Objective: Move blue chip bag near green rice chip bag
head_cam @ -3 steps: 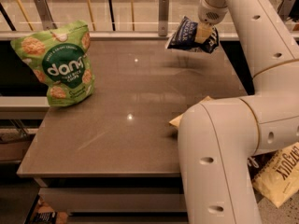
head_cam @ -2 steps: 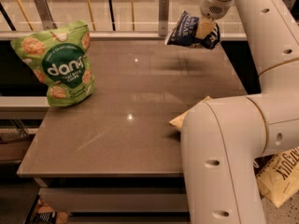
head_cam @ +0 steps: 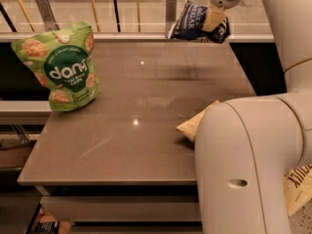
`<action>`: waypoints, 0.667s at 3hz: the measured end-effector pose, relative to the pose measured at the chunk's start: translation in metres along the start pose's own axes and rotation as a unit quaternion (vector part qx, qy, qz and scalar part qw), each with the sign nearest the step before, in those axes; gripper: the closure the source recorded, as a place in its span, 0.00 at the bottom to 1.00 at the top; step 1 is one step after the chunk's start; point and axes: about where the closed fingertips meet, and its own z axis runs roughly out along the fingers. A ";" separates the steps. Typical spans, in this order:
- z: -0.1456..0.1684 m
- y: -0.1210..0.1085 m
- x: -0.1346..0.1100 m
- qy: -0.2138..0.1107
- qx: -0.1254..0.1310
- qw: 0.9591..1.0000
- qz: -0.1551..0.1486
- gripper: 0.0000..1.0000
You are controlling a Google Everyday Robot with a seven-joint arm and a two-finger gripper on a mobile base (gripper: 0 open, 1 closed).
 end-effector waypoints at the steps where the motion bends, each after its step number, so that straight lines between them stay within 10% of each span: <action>1: -0.017 0.009 -0.012 -0.004 0.003 1.000 -0.019 1.00; 2: -0.061 0.018 -0.026 -0.026 0.045 0.998 -0.037 1.00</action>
Offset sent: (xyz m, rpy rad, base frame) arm -0.1448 0.0479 -0.0225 -0.0151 -0.0605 0.1171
